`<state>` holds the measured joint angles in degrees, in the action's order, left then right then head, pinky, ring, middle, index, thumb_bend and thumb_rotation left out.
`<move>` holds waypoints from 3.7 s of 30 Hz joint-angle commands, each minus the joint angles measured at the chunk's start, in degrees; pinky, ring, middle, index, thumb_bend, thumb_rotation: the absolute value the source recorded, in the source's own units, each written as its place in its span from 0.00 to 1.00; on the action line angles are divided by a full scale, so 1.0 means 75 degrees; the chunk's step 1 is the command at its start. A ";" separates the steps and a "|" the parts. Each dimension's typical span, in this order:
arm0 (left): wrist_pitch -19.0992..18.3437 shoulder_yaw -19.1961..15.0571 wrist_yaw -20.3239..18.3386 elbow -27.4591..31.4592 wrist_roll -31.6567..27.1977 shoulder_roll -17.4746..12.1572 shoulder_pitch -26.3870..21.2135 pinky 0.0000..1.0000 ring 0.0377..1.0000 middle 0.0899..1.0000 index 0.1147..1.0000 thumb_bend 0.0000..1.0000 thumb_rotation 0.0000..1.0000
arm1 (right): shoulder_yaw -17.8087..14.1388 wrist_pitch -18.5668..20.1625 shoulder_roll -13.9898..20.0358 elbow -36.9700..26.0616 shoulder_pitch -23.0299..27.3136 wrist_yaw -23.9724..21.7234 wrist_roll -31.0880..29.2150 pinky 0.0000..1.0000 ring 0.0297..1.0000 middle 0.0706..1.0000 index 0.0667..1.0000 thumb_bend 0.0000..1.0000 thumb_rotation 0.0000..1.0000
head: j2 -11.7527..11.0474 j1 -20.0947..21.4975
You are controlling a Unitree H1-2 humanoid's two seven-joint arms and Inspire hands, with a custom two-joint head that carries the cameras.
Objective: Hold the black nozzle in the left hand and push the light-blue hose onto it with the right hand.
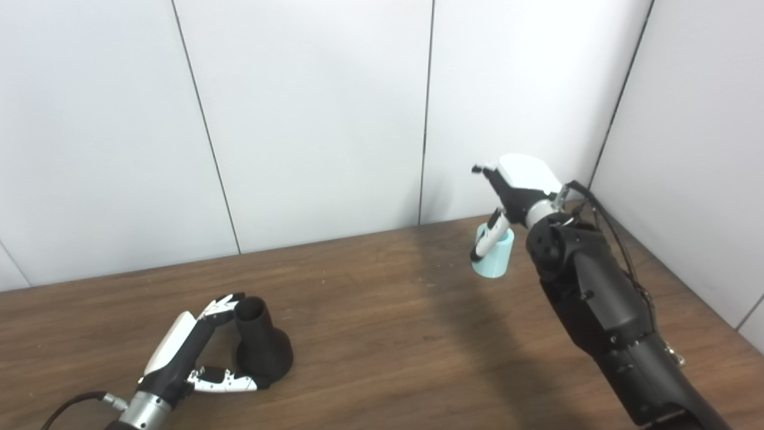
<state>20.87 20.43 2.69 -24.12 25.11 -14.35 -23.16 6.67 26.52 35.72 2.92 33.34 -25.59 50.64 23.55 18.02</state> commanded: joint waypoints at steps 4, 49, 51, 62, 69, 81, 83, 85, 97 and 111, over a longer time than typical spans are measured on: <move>-0.0085 0.0432 -0.0012 -0.1014 0.0419 0.0177 0.1287 1.00 0.94 0.78 0.42 0.52 0.08 | 0.0200 0.0047 0.0544 0.0052 0.0942 -0.0623 0.0504 0.61 0.86 0.95 0.89 1.00 0.04 | 0.0009 -0.0013; -0.0328 0.0418 -0.0089 -0.0699 0.0353 0.0198 0.1408 1.00 0.94 0.78 0.42 0.52 0.08 | 0.0744 -0.0565 0.0437 0.2217 0.1668 0.0399 0.0254 0.54 0.74 0.81 0.83 0.99 0.00 | 0.0220 -0.0084; -0.0322 0.0416 -0.0088 -0.0708 0.0351 0.0195 0.1403 1.00 0.94 0.78 0.42 0.52 0.08 | 0.0774 -0.0581 0.0447 0.2251 0.1683 0.0415 0.0231 0.54 0.74 0.81 0.83 0.99 0.00 | 0.0220 -0.0084; -0.0332 0.0415 -0.0140 -0.0645 0.0319 0.0176 0.1432 1.00 0.94 0.78 0.42 0.52 0.08 | 0.1113 -0.0678 0.0395 0.2383 0.1711 0.0899 0.0466 0.55 0.73 0.79 0.81 0.99 0.03 | 0.0279 -0.0090; -0.0375 0.0417 -0.0177 -0.0576 0.0320 0.0164 0.1440 1.00 0.94 0.78 0.42 0.52 0.08 | 0.1250 -0.0752 0.0459 0.2446 0.1686 0.1083 0.0425 0.56 0.71 0.75 0.76 0.99 0.04 | 0.0303 -0.0099; -0.0413 0.0407 -0.0247 -0.0455 0.0304 0.0109 0.1469 1.00 0.94 0.78 0.42 0.52 0.08 | 0.1325 -0.0792 0.0513 0.2618 0.1690 0.1135 0.0375 0.57 0.70 0.76 0.75 0.99 0.04 | 0.0358 -0.0062; -0.0427 0.0411 -0.0259 -0.0429 0.0304 0.0107 0.1481 1.00 0.94 0.78 0.42 0.52 0.08 | 0.1315 -0.0787 0.0525 0.2579 0.1675 0.1106 0.0366 0.56 0.70 0.76 0.75 0.99 0.04 | 0.0373 -0.0076; -0.0456 0.0413 -0.0277 -0.0410 0.0305 0.0108 0.1482 1.00 0.94 0.78 0.42 0.52 0.08 | 0.1316 -0.0783 0.0535 0.2562 0.1665 0.1091 0.0368 0.56 0.70 0.76 0.75 0.99 0.04 | 0.0380 -0.0082; -0.0473 0.0397 -0.0298 -0.0421 0.0287 0.0117 0.1465 1.00 0.94 0.78 0.42 0.52 0.08 | 0.1371 -0.0855 0.0582 0.2810 0.1721 0.1133 0.0394 0.54 0.70 0.76 0.75 0.99 0.04 | 0.0396 -0.0093; -0.0503 0.0396 -0.0302 -0.0390 0.0297 0.0119 0.1475 1.00 0.93 0.78 0.42 0.52 0.07 | 0.1353 -0.0893 0.0548 0.2824 0.1707 0.1183 0.0359 0.36 0.48 0.60 0.68 0.97 0.03 | 0.0437 -0.0102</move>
<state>18.71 20.34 1.88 -21.58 25.10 -14.50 -22.26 17.80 20.75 36.96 24.81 41.13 -19.87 52.76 26.81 17.23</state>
